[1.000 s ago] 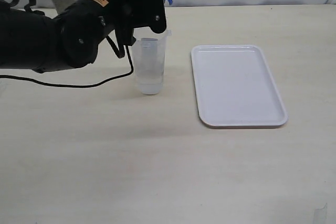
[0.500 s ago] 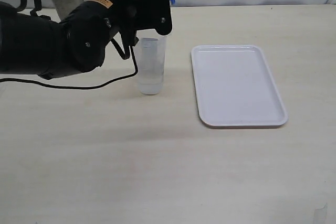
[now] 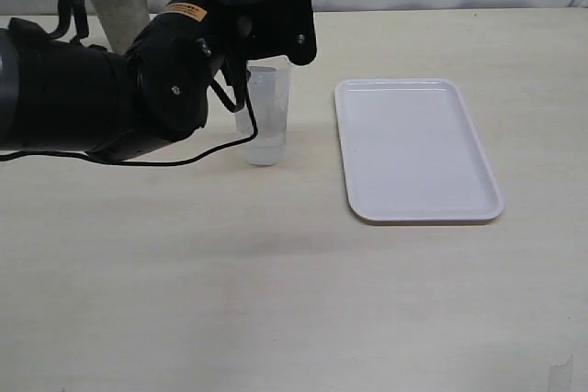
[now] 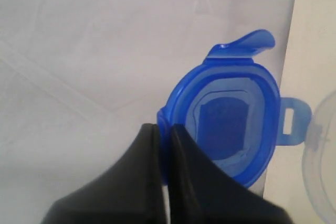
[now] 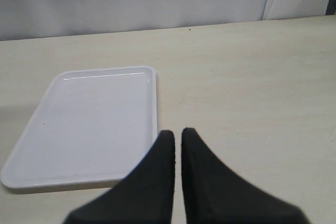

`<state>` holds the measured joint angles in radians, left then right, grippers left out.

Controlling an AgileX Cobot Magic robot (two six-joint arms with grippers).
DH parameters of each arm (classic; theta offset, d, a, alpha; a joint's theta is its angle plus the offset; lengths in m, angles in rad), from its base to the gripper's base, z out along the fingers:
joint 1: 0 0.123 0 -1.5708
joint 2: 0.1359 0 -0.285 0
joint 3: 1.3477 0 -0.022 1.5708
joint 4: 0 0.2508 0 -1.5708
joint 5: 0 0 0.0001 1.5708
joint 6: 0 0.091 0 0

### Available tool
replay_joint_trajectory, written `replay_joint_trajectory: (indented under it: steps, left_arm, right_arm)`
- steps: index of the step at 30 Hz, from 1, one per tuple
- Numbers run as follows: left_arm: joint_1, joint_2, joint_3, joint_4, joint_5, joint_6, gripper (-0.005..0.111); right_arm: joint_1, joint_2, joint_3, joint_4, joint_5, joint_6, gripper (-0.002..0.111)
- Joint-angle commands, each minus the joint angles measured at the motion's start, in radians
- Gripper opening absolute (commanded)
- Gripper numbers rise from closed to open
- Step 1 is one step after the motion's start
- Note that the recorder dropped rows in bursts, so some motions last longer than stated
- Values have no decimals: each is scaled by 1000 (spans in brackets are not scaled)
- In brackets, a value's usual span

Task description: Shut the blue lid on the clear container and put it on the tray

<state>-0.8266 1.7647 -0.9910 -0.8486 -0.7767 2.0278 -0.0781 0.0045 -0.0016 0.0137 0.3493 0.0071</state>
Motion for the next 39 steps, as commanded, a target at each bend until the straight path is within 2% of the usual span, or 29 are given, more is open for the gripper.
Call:
replay_joint_trajectory:
  steps: [1,39]
  left_arm:
    - [-28,-7,2,-13,-15,33,0]
    - [-69,-7,2,-172,-4,114,0]
  right_arm:
    - [-4,-4,2,1,-4,-7,5]
    - [-4,-4,2,1,-4,-7,5]
